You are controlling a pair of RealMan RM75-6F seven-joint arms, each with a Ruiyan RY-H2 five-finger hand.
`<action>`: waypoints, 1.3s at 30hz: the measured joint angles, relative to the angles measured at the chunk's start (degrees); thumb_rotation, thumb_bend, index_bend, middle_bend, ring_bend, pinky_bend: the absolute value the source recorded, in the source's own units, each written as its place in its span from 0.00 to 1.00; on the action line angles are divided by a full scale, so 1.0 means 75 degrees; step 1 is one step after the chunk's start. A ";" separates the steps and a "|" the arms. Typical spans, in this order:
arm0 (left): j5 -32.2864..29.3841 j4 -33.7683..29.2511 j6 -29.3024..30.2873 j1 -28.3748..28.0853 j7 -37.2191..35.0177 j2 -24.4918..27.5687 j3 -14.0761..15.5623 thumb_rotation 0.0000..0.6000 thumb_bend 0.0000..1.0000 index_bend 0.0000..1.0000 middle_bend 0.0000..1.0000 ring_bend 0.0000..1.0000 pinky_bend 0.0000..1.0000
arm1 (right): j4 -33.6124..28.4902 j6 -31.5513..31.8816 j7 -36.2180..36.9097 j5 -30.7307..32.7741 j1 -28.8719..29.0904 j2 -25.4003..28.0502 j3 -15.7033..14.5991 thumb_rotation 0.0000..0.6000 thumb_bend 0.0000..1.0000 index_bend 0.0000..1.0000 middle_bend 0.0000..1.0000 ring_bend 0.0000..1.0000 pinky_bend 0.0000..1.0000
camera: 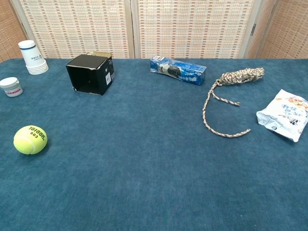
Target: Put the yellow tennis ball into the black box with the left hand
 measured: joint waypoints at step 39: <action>0.0223 0.2467 -0.2102 -0.1321 0.1420 -0.2619 0.0193 1.00 0.72 1.00 1.00 1.00 1.00 | 0.0077 0.0028 0.0078 -0.0257 0.0091 -0.0018 -0.0098 0.91 0.00 0.19 0.12 0.00 0.02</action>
